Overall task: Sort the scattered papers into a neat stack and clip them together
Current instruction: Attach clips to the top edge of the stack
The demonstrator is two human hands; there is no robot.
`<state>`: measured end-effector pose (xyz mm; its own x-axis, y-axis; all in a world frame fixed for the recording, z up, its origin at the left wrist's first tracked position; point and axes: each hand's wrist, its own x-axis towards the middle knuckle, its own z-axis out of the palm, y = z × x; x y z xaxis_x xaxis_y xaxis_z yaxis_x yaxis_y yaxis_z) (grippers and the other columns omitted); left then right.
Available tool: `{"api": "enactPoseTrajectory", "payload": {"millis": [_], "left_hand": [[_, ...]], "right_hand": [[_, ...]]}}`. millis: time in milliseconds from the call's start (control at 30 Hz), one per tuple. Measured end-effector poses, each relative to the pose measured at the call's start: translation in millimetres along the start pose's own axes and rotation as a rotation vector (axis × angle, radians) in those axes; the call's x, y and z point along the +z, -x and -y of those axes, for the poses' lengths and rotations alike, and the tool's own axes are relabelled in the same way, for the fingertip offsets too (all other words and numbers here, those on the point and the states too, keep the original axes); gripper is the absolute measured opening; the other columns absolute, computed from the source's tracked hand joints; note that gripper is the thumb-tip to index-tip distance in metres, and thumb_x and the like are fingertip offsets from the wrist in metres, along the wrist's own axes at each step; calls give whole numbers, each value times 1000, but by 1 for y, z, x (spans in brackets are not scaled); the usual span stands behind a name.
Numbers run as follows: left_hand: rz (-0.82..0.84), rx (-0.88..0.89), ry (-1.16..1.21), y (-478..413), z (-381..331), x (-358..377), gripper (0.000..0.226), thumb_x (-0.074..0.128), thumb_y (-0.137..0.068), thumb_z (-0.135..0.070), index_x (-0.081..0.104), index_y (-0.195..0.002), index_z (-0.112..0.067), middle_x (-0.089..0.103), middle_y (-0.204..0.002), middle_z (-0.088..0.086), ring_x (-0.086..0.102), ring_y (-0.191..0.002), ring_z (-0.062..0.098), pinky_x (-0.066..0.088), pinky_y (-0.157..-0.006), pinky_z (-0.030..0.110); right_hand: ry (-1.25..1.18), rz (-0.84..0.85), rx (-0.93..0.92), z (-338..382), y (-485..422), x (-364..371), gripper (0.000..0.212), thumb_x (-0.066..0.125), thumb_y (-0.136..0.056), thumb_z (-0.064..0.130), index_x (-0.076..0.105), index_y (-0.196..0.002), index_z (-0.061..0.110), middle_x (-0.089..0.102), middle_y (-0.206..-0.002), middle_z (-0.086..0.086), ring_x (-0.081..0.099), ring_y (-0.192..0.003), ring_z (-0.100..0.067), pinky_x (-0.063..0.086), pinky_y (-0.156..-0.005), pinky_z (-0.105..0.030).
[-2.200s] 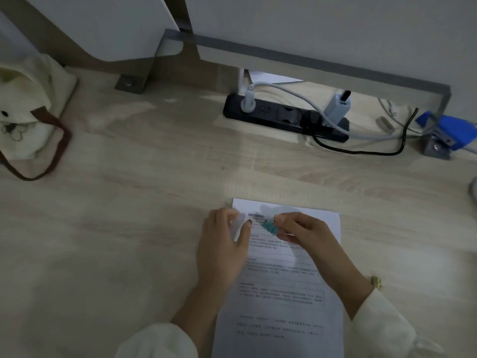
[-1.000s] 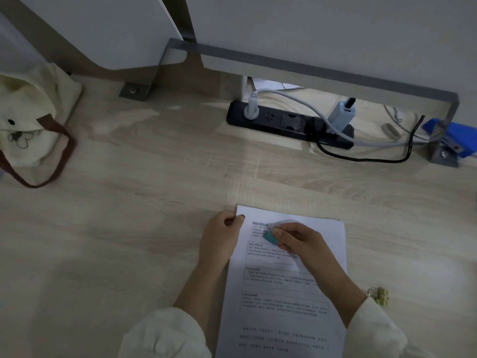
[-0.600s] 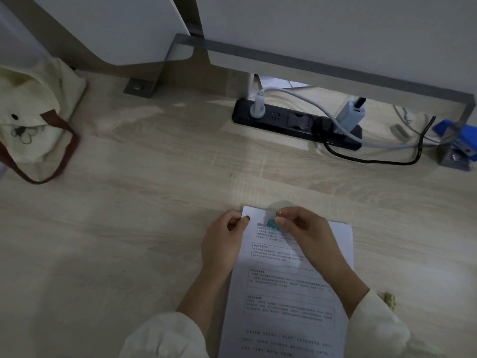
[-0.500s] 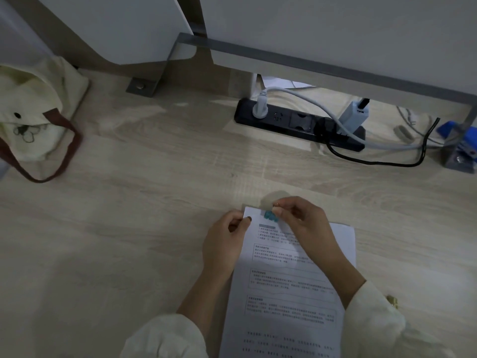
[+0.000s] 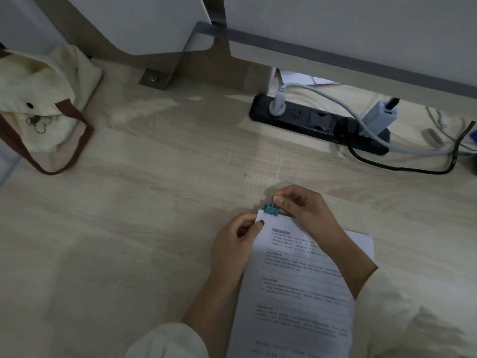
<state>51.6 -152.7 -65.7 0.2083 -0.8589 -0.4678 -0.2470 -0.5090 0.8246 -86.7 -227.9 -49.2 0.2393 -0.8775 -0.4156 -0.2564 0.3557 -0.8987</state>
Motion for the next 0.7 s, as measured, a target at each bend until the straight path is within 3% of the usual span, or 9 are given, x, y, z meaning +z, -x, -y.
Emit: {"api": "enactPoseTrajectory", "payload": {"millis": [167, 367, 500, 567, 700], "left_hand": [[6, -8, 44, 0, 1, -1, 15, 60, -87, -27, 62, -80, -40, 68, -90, -24, 65, -80, 0, 54, -77, 31], [-32, -36, 56, 1, 3, 2, 7, 62, -85, -29, 61, -79, -32, 71, -84, -10, 67, -82, 7, 55, -80, 40], [-43, -51, 61, 1, 4, 2, 6, 63, -84, -30, 62, -80, -26, 71, -87, -8, 67, -85, 11, 54, -81, 42], [-66, -39, 37, 2, 2, 3, 9, 62, -85, -30, 63, -87, -21, 71, -88, -8, 66, -85, 10, 53, -83, 40], [-96, -46, -29, 3, -2, 5, 14, 60, -85, -30, 61, -96, -22, 68, -90, -10, 64, -86, 10, 51, -85, 38]], "right_hand": [[30, 83, 64, -3, -5, -1, 8, 62, -86, 13, 68, -85, 9, 69, -80, 0, 63, -67, 2, 47, -64, -8], [68, 117, 110, 0, -4, -3, 18, 62, -86, 19, 70, -96, 7, 71, -84, 1, 64, -66, 4, 46, -61, -6], [81, 133, 96, 7, 5, -7, 22, 63, -85, 23, 70, -104, 13, 72, -101, 5, 67, -87, 0, 48, -78, -9], [83, 57, 65, 11, 14, -16, 22, 61, -87, 25, 69, -106, 18, 70, -105, 10, 64, -93, -1, 46, -80, -6], [48, -263, 35, 5, 48, -57, 17, 54, -90, 16, 67, -101, 14, 71, -93, 4, 66, -81, 1, 49, -79, -9]]}}
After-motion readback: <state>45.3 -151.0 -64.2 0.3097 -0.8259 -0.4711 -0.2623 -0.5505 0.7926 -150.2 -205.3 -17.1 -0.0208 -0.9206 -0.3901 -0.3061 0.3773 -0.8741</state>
